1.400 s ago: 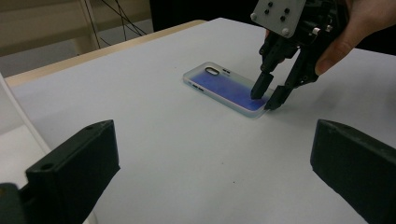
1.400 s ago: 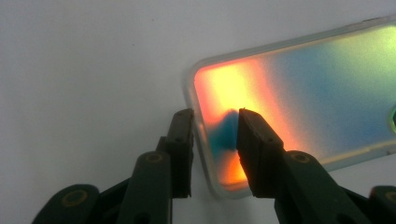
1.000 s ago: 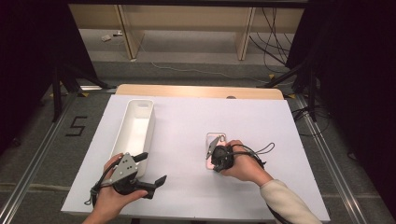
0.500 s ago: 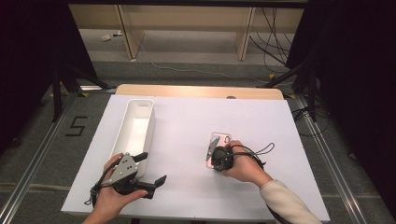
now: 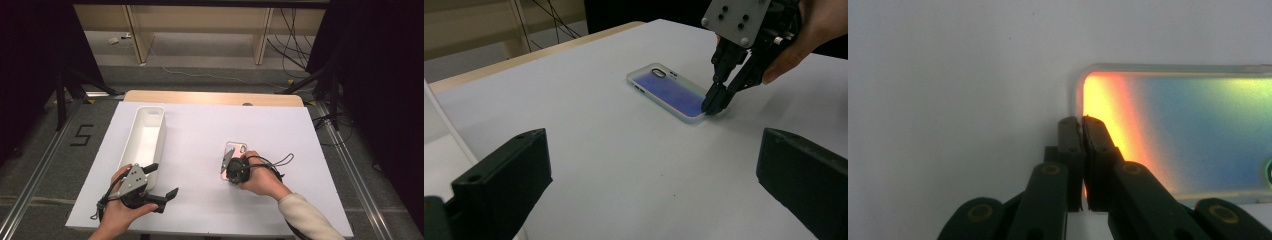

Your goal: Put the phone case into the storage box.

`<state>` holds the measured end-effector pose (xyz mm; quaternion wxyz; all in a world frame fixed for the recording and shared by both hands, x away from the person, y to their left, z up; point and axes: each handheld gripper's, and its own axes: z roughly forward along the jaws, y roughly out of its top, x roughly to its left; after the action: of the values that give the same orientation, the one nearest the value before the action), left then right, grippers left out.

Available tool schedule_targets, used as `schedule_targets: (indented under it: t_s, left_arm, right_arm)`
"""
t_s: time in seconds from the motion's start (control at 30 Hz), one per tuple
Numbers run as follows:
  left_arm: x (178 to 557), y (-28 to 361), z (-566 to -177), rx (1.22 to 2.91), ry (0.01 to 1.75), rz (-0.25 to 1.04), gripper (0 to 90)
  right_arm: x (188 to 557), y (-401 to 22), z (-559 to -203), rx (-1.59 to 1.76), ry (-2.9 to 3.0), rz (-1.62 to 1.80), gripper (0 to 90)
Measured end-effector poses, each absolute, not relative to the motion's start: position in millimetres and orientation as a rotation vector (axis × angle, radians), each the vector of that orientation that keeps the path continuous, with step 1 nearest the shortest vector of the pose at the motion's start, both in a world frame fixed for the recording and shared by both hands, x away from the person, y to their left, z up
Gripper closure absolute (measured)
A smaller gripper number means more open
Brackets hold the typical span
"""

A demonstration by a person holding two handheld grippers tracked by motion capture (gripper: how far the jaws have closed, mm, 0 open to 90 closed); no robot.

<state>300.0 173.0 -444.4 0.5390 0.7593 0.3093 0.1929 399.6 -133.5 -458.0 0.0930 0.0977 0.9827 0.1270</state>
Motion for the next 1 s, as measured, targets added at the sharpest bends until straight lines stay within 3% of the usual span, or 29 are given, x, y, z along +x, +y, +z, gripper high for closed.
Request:
schedule_targets:
  t_s: [1.0]
  left_arm:
    - [299.9, 173.0, -444.3, 1.806, 0.735, 0.460, 0.6]
  right_arm:
    - [392.5, -135.6, -452.0, 0.185, 2.868, 0.427, 88.6]
